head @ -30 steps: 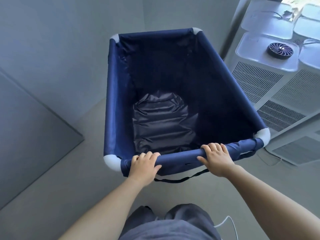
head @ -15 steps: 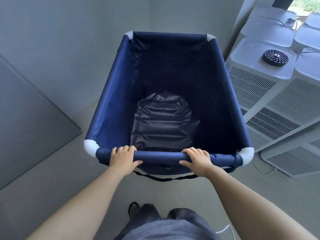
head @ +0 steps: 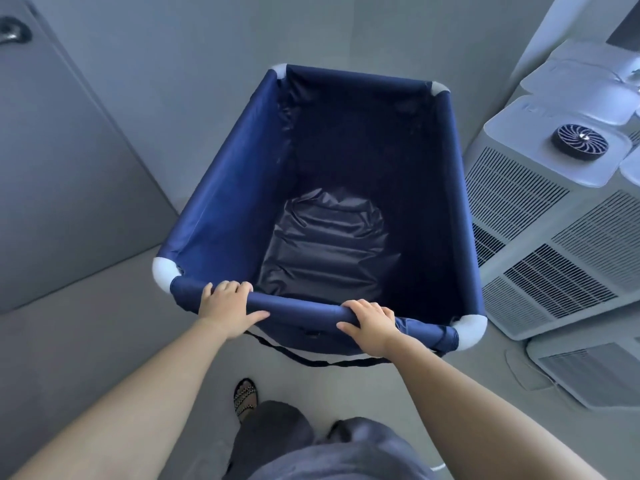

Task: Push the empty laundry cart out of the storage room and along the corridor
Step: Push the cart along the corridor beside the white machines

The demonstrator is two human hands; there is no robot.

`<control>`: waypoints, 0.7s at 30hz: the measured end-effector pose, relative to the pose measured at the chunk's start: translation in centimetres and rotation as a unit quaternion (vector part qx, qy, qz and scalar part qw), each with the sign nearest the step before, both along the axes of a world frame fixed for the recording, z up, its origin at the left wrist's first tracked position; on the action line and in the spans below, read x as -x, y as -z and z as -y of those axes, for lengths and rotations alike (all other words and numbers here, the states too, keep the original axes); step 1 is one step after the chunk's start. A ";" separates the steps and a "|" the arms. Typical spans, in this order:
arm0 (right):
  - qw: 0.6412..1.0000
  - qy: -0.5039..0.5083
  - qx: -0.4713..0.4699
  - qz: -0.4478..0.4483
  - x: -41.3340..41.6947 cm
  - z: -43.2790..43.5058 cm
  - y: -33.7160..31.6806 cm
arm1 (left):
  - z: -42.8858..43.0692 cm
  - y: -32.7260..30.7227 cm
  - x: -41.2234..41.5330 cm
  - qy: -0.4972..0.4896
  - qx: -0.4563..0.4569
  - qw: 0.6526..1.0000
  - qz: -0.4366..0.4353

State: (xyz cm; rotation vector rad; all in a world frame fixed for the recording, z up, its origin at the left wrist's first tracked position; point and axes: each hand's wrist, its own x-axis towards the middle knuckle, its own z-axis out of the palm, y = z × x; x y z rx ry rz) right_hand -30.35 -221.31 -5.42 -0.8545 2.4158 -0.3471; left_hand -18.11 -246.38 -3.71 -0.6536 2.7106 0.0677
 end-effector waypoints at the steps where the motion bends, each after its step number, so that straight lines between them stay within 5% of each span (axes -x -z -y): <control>1: 1.000 -0.007 -0.001 -0.002 -0.2 -0.4 0.0 | -0.6 0.1 -0.5 -0.007 -0.001 1.000 0.009; 10: 0.996 -0.071 -0.025 -0.042 -2.4 -3.8 -0.2 | -4.6 0.3 -4.3 -0.062 -0.066 0.987 0.130; 21: 0.991 -0.072 -0.067 -0.087 -6.5 -6.6 -0.1 | -8.1 0.9 -10.6 -0.041 -0.111 0.992 0.033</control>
